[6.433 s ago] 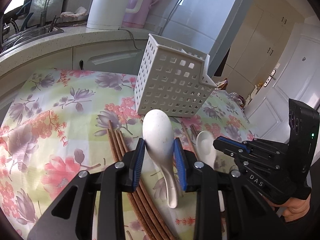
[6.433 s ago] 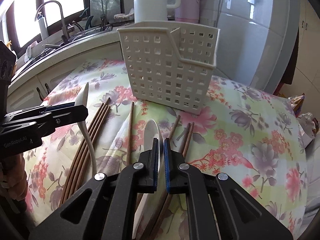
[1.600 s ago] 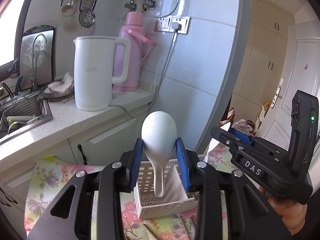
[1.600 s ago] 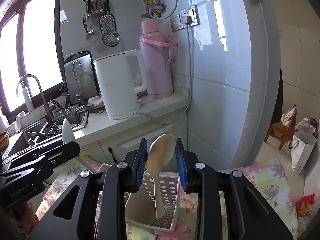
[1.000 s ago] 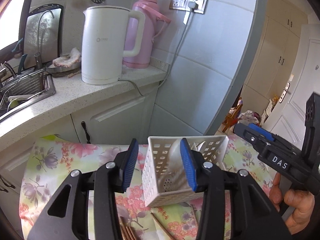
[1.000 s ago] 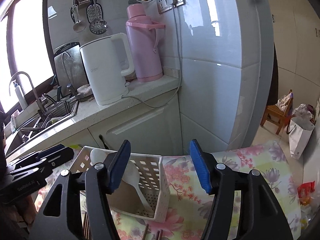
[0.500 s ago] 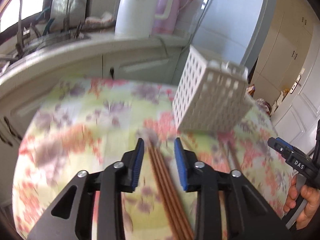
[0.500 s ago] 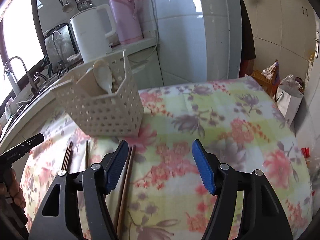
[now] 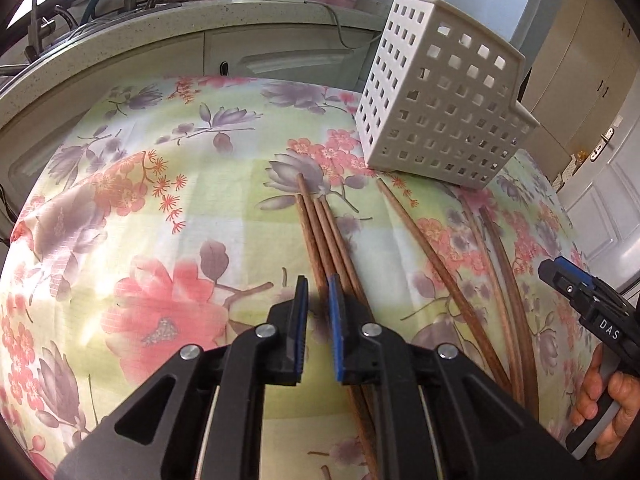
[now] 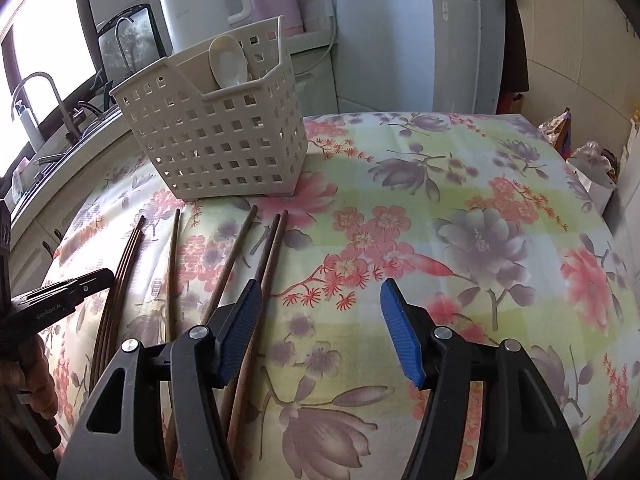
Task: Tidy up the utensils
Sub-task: 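Grasp one brown chopstick with the left tool while the right tool grasps another chopstick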
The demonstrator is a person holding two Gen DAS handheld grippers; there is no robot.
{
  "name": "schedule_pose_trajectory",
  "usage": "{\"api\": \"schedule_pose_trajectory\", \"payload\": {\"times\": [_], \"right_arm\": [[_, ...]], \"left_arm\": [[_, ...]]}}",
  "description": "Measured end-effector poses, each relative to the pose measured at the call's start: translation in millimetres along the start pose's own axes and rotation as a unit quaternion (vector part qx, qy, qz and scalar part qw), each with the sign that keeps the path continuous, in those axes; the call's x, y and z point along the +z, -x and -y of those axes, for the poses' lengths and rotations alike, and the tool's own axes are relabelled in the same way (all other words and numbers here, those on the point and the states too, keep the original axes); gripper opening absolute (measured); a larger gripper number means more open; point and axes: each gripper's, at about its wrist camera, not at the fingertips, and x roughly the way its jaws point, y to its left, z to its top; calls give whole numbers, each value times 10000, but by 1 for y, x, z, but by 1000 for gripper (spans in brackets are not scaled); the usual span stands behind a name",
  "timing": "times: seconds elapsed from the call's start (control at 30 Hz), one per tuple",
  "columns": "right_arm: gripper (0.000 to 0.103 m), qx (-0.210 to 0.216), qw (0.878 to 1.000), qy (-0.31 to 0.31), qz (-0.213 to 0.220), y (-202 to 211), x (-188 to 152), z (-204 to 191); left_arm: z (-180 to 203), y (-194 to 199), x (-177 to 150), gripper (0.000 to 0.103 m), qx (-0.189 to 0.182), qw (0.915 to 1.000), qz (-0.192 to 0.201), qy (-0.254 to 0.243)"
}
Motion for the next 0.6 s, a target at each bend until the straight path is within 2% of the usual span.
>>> {"api": "schedule_pose_trajectory", "payload": {"times": [0.27,0.33,0.47,0.6], "right_arm": [[58,-106,9998,175,-40,-2,0,-5],[58,-79,9997,228,-80,-4,-1,-9],[52,-99,9993,318,-176,-9,-2,-15],[52,-68,9990,370,-249,-13,-3,-20]], "left_arm": [[14,-4,3,13,481,9984,-28,-300],[15,-5,3,9,574,9977,2,-363],[15,-5,3,9,584,9974,36,-423],[13,-4,3,9,502,9980,58,-391]]}}
